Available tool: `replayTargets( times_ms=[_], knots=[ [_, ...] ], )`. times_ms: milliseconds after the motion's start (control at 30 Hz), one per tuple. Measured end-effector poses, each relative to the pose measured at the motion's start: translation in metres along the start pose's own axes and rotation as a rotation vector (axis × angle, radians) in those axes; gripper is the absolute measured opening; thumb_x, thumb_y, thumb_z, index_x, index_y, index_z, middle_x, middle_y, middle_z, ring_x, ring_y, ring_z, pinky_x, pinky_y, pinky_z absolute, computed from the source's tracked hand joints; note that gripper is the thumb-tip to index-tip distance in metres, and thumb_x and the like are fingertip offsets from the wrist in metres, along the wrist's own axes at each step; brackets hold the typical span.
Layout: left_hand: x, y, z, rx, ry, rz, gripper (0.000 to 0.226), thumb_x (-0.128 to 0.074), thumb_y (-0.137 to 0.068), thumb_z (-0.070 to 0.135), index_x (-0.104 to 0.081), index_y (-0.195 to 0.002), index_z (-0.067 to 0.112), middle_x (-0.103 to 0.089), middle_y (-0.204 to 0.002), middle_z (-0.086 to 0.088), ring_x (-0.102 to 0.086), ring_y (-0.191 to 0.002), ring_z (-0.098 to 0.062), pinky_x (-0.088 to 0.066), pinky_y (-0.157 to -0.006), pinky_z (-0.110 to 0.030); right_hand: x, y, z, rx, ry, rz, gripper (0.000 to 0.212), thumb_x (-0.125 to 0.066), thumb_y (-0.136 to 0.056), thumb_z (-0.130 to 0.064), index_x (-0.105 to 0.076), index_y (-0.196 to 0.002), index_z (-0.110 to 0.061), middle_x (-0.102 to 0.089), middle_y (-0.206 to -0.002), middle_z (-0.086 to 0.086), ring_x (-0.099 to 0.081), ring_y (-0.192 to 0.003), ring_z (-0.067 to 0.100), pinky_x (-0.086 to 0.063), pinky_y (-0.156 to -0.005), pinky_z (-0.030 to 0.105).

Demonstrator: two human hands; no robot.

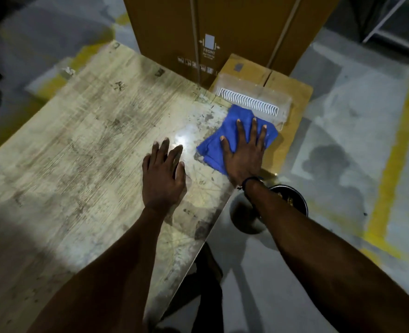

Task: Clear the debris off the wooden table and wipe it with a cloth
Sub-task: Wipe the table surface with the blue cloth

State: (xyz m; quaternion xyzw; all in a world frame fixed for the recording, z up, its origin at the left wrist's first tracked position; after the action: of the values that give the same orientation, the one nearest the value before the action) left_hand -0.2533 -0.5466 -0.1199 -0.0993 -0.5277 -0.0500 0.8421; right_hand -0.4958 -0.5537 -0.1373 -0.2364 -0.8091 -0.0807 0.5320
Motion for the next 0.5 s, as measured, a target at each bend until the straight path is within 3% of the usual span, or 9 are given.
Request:
replayTargets(
  times_ms=[167,333,500],
  knots=[
    [0.001,-0.001,-0.001,-0.005,-0.023,-0.012,0.049,-0.047,-0.106,0.036,-0.050,-0.154,0.029,-0.030,-0.172,-0.001,-0.018,-0.162,-0.025,-0.024,-0.126,-0.051,0.004,-0.037,0.009,0.008,0.031,-0.050,0.076,-0.039,-0.099,-0.072,-0.037,-0.163,-0.031,-0.027,-0.172,0.009,-0.014,-0.161,0.039,-0.018,-0.125,0.067],
    [0.004,-0.002,0.000,0.005,-0.008,-0.035,0.049,-0.047,-0.106,0.036,-0.049,-0.155,0.030,-0.026,-0.173,0.001,-0.015,-0.163,-0.023,-0.024,-0.126,-0.051,0.006,-0.055,0.003,0.074,0.245,-0.155,0.075,-0.027,-0.100,-0.075,-0.027,-0.164,-0.035,-0.038,-0.161,0.014,-0.033,-0.147,0.046,-0.020,-0.117,0.077],
    [0.006,-0.004,0.003,0.020,0.000,-0.025,0.048,-0.047,-0.106,0.036,-0.050,-0.154,0.031,-0.026,-0.173,0.002,-0.016,-0.163,-0.022,-0.024,-0.126,-0.051,0.002,-0.079,-0.023,0.246,0.293,-0.237,0.077,-0.024,-0.101,-0.075,-0.020,-0.166,-0.034,-0.040,-0.156,0.021,-0.044,-0.132,0.048,-0.027,-0.113,0.071]
  ],
)
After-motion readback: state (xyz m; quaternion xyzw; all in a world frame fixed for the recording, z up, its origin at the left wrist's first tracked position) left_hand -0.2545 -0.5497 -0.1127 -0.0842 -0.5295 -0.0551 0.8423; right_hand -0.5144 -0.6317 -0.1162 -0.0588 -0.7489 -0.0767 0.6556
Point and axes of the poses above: each hand's wrist, its own y-axis away from the middle knuckle, its own x-axis out of the back of the hand, z = x × y, the point moved 4 cm from there along -y, towards the middle knuckle
